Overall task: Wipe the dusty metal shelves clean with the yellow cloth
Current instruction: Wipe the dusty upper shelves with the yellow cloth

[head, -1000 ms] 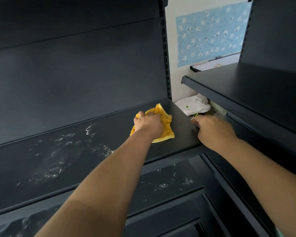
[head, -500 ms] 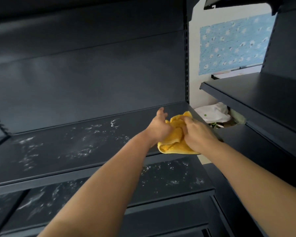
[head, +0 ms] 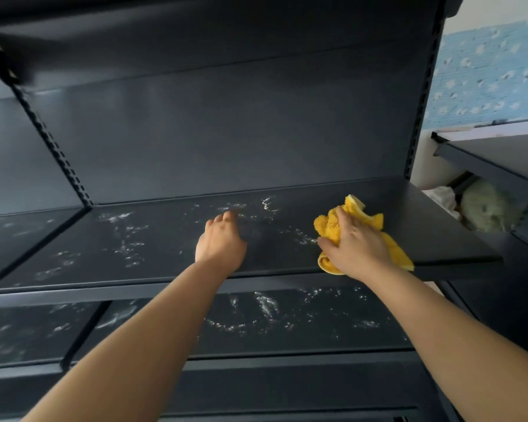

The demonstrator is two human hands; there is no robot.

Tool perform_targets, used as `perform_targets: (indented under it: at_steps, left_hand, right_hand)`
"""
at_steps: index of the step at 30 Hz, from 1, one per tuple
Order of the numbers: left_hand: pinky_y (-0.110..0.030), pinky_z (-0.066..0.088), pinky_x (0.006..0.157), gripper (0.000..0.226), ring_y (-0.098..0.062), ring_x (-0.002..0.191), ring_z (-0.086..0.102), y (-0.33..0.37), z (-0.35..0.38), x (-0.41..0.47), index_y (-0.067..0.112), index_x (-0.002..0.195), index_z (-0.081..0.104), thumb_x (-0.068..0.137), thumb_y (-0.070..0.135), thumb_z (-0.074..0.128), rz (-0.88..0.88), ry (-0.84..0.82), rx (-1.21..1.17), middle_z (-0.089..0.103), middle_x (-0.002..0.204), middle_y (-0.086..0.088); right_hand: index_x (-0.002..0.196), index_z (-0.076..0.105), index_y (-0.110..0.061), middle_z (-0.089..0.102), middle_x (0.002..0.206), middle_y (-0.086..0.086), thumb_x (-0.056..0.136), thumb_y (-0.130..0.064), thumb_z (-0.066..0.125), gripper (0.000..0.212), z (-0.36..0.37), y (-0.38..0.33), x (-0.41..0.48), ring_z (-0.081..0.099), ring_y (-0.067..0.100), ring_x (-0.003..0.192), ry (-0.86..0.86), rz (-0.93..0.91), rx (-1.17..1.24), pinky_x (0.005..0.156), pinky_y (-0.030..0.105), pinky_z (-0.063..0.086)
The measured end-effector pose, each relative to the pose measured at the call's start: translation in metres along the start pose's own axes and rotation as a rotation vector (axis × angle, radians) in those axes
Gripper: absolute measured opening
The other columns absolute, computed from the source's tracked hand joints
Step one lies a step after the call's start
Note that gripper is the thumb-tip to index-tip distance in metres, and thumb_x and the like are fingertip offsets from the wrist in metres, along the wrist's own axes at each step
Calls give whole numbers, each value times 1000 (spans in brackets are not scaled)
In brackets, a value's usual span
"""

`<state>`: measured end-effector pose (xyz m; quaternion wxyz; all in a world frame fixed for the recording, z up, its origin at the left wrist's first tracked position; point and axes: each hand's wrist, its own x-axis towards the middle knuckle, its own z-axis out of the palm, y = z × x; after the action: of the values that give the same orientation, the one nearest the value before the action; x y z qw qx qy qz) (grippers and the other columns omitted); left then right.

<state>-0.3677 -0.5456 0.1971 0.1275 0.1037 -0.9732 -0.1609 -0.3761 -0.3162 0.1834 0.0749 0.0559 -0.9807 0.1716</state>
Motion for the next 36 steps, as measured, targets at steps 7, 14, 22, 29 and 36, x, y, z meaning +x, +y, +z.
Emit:
perform_targets:
  at_steps: [7,14,22,29,36]
  left_hand:
    - [-34,37,85,54,-24,129,38,-53,-15,6,12,139,40,86,1,38,21,-40,13,48,139,-5]
    - [-37,39,97,51,-26,130,38,-107,-31,14,10,138,42,87,5,42,16,-65,48,48,139,-8]
    - [-38,25,114,41,-27,137,33,-179,-42,14,9,137,44,98,21,37,-21,89,83,45,145,-9]
    - [-38,25,114,43,-26,138,33,-201,-44,11,9,139,43,100,26,36,-19,101,58,43,147,-8]
    - [-36,33,104,35,-28,127,42,-175,-49,12,9,127,49,95,17,38,-13,54,18,53,134,-9]
  right_hand:
    - [153,12,-12,11,161,7,96,-46,38,72,20,-69,1,26,29,143,-89,20,-9,116,41,25]
    - [154,12,-15,4,162,4,97,-44,35,68,43,-136,4,13,26,148,-134,-47,0,119,39,11]
    - [154,13,-14,12,162,5,98,-44,32,66,70,-211,6,15,25,148,-149,-110,-8,120,39,12]
    - [154,14,-19,6,162,1,98,-45,34,65,84,-250,6,7,20,149,-192,-196,-28,121,39,5]
    - [145,30,-30,22,157,-3,94,-50,30,55,74,-229,-9,19,27,145,-221,-148,-52,113,52,25]
